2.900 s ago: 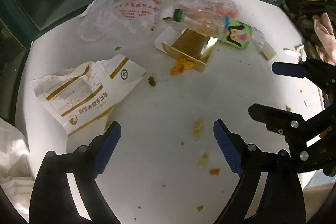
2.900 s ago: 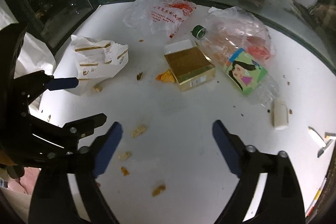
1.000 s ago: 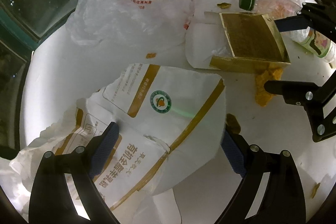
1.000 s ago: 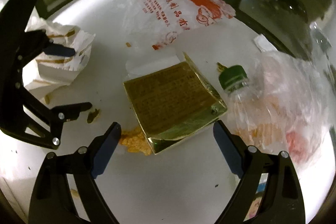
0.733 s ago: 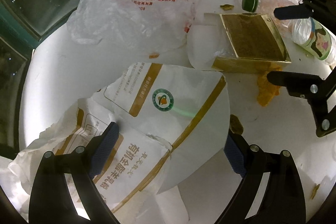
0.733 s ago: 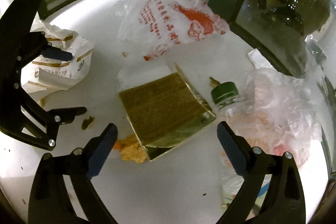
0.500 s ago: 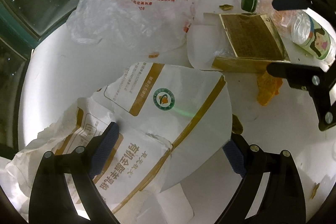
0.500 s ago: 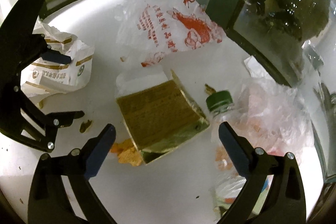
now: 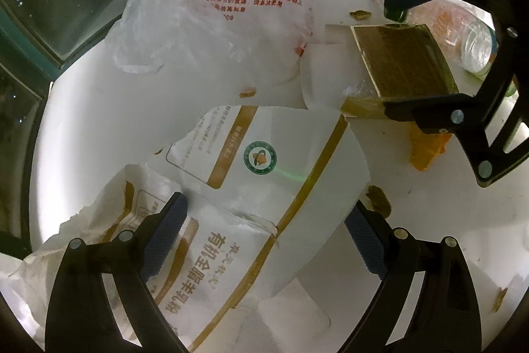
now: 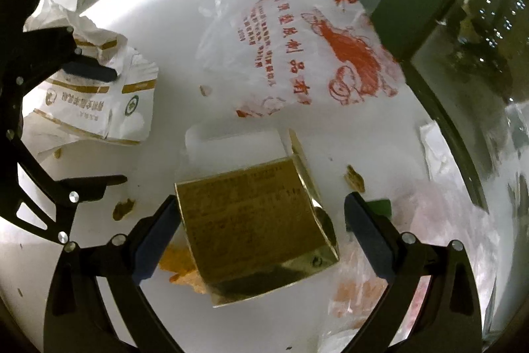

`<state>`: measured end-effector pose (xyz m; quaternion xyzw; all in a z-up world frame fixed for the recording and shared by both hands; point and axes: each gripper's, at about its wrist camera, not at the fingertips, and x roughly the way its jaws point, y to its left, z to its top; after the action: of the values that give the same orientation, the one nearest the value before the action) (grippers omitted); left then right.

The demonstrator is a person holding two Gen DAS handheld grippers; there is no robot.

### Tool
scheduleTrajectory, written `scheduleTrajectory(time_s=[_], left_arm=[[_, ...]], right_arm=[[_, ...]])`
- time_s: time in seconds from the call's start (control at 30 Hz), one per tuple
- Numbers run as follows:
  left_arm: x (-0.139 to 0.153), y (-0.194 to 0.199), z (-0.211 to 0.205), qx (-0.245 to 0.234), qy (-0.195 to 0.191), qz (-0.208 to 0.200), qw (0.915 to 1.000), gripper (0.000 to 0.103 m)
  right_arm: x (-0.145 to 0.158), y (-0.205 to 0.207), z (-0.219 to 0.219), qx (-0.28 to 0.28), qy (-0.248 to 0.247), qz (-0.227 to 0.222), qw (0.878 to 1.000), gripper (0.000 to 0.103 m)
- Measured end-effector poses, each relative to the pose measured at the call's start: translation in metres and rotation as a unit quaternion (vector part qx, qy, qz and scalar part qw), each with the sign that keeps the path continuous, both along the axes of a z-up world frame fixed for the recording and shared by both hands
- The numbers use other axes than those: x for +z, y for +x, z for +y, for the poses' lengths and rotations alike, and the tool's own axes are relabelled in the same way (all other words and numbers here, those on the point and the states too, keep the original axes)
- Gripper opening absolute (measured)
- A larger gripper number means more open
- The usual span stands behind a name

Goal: Collect trash
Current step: 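Close the right tool on the gold box while the left tool grasps the paper bag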

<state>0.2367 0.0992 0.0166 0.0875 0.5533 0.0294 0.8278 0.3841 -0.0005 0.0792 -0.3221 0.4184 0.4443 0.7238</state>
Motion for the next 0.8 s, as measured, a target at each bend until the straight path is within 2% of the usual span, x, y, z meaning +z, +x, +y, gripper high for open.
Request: scheduleTrajectory(time_s=[0.37, 0.57, 0.67, 0.73, 0.8], left_arm=[[-0.002, 0.003, -0.002, 0.001, -0.003, -0.005, 1.0, 0.095], [-0.002, 0.0, -0.004, 0.004, -0.004, -0.013, 0.9999, 0.095], [0.0, -0.005, -0.004, 0.006, 0.0, -0.021, 0.9998, 0.085], [0.002, -0.007, -0.003, 0.006, -0.007, -0.023, 0.9997, 0.068], [0.004, -0.009, -0.001, 0.005, -0.021, -0.025, 0.9995, 0.059]], right_arm=[[-0.021, 0.0, 0.004, -0.006, -0.017, 0.026, 1.0, 0.095], [-0.023, 0.0, 0.006, -0.013, -0.013, 0.037, 0.999, 0.095], [-0.024, 0.002, 0.008, -0.019, -0.013, 0.041, 0.999, 0.095], [-0.024, 0.0, 0.008, -0.022, -0.012, 0.039, 0.999, 0.095], [-0.024, -0.002, 0.007, -0.024, -0.01, 0.036, 0.999, 0.095]])
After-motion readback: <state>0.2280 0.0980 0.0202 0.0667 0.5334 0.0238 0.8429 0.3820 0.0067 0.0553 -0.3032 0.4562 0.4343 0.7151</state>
